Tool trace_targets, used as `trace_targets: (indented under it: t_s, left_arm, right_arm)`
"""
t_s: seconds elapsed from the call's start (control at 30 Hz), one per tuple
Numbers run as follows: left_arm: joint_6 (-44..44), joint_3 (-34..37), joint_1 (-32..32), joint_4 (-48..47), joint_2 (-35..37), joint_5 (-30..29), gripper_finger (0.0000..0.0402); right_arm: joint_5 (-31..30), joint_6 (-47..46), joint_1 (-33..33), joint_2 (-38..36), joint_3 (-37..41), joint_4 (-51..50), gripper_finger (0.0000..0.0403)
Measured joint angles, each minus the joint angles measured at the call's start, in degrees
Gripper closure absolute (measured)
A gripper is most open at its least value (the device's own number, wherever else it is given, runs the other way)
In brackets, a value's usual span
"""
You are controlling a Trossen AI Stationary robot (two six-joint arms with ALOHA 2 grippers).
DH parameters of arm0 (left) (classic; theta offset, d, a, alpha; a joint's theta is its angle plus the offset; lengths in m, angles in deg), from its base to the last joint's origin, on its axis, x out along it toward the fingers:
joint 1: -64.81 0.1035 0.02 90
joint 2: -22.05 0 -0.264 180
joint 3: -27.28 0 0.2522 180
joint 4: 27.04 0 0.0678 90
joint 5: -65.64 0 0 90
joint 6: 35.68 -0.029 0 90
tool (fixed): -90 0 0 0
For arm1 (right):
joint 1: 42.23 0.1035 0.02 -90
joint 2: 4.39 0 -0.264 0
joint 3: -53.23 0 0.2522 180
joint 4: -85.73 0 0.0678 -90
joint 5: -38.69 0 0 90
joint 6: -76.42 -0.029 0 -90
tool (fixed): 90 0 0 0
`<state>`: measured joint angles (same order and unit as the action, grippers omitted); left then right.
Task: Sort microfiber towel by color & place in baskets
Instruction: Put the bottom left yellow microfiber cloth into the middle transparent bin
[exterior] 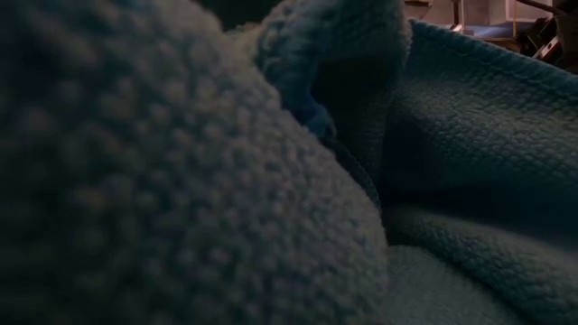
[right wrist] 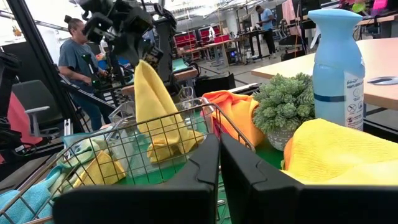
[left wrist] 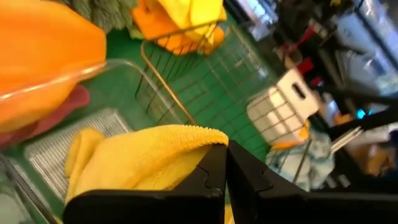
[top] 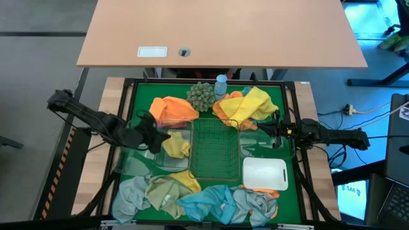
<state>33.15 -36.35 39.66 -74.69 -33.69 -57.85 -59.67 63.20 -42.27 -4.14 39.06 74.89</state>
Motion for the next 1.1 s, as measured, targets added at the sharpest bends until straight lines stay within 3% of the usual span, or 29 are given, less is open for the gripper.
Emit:
trace_targets:
  t_s: [0.33,0.5,0.73,0.8,0.93,1.1]
  left_arm:
    - [-0.4,0.0,0.0,-0.1,-9.3,1.3,0.04]
    - [-0.4,0.0,0.0,-0.1,-11.4,3.0,0.037]
    - [-0.5,0.0,0.0,-0.1,-11.4,5.1,0.0315]
    - [-0.5,0.0,0.3,-0.1,-11.3,8.1,0.0306]
    - [-0.2,0.0,1.9,0.0,-9.2,14.6,0.0301]
    - [-0.1,0.0,3.2,0.4,-5.6,16.5,0.0302]
  right_arm:
    - [0.0,0.0,0.0,0.0,0.0,0.1,0.0386]
    - [-0.1,0.0,0.0,0.0,0.0,0.2,0.0386]
    - [-0.1,0.0,0.0,0.0,0.0,0.2,0.0386]
    - [-0.1,0.0,0.0,0.0,0.0,0.4,0.0386]
    - [-0.1,0.0,0.0,0.0,0.0,1.5,0.0386]
    - [-0.2,0.0,0.0,0.0,0.0,3.9,0.0386]
